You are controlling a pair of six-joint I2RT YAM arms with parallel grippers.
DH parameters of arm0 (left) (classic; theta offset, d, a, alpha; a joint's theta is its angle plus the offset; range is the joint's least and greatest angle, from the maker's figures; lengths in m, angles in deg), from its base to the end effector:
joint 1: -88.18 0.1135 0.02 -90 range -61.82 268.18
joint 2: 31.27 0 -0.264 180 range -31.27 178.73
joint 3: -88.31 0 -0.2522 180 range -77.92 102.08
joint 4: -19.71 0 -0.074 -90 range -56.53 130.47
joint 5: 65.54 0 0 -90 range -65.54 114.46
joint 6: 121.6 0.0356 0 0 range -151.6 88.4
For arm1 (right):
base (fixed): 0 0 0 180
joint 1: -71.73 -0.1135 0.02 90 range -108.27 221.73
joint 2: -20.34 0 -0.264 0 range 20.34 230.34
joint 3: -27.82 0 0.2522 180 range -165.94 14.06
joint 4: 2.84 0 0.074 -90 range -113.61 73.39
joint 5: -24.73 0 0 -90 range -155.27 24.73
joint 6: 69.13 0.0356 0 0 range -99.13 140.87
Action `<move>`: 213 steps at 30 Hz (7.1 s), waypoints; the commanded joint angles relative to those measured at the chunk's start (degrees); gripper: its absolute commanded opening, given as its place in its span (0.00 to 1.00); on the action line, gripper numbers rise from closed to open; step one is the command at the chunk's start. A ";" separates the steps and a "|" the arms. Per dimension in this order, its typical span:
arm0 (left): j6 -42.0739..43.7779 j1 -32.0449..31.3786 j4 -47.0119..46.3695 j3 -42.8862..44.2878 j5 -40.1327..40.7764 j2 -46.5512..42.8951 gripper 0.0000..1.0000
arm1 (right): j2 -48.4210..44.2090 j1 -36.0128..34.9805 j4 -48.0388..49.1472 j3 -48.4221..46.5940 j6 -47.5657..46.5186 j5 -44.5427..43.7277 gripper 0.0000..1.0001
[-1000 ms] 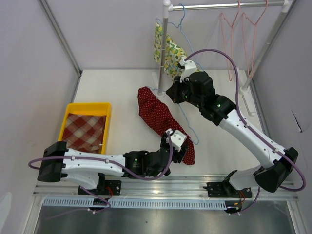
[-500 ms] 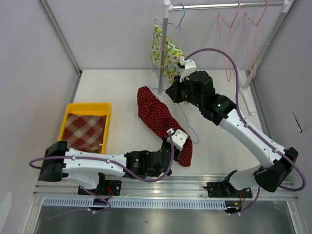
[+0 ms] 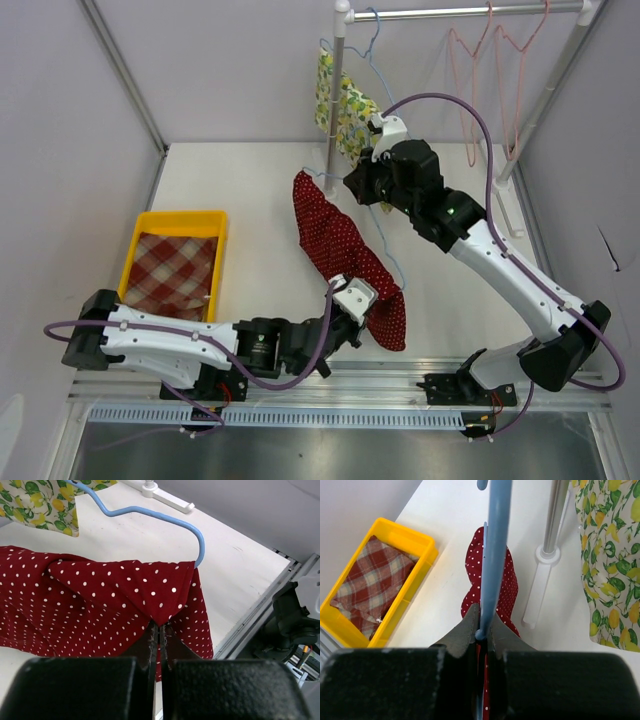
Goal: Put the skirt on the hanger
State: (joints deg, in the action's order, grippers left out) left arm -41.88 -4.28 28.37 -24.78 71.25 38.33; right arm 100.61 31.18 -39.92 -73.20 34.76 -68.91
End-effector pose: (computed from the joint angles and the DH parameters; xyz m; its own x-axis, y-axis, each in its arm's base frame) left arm 0.0141 -0.2772 0.3297 -0.1192 0.0713 -0.9903 0.7047 0.7086 -0.0338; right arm 0.2418 0.2039 0.4323 -0.3520 0.0141 -0.9359 -0.5336 0.8185 0.2130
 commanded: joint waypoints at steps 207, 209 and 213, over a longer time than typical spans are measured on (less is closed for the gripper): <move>-10.19 43.07 28.04 13.56 -32.29 -14.93 0.66 | -1.15 19.99 -1.64 -13.83 -0.03 -7.44 0.97; -9.93 43.07 28.83 13.56 -31.76 -15.20 0.66 | -6.84 19.99 -2.79 -9.09 2.45 -5.51 1.00; -9.84 43.07 31.37 13.91 -30.35 -15.46 0.67 | -15.90 18.32 -6.29 4.96 5.71 -4.52 0.99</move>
State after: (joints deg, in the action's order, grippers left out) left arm -52.06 38.23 57.96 -13.39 39.47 24.30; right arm 89.88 50.67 -41.95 -74.30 35.89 -75.20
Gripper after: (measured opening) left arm 0.665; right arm 0.992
